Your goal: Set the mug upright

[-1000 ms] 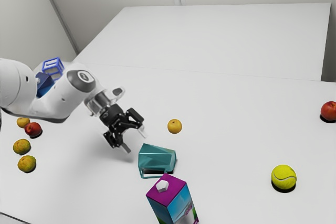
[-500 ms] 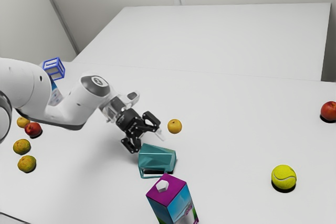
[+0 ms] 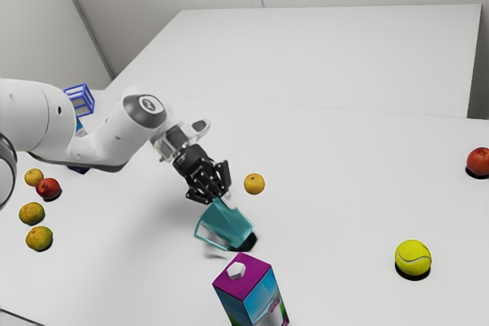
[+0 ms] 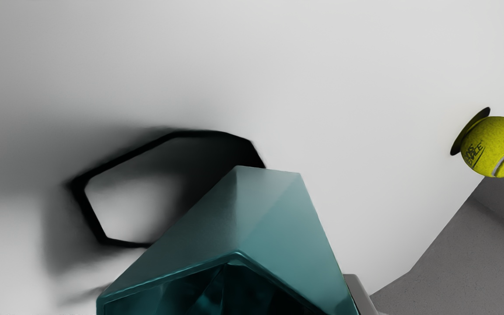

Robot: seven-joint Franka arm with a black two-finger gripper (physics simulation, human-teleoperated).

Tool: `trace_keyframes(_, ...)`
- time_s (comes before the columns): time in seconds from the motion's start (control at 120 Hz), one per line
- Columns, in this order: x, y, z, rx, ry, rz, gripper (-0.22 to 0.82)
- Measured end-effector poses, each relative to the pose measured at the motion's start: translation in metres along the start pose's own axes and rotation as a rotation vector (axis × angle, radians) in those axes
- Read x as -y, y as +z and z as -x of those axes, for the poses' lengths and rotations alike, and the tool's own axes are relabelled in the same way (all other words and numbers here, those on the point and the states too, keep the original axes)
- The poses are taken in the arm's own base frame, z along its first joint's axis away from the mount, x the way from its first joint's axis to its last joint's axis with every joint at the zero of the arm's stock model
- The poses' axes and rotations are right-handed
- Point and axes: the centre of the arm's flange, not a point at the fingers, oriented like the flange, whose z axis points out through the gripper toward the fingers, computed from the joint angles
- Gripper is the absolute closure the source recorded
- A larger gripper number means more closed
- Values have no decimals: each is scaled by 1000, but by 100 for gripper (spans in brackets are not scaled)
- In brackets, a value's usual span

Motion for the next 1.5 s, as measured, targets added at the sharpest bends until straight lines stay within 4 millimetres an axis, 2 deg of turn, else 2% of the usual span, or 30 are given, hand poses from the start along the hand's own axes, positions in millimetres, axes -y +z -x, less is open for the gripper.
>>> trace_keyframes(0.142,-12,-5,9,-11,36,-72,77)
trace_keyframes(0.242,-32,-15,21,-41,117,-225,77)
trace_keyframes(0.317,-39,-24,25,-65,166,-347,78)
trace_keyframes(0.558,-43,-46,19,-142,271,-674,78)
trace_keyframes(0.792,-49,-57,12,-208,344,-850,79)
trace_keyframes(1.033,-49,-62,5,-249,374,-915,79)
trace_keyframes(1.5,-31,-40,-19,-229,369,-916,79)
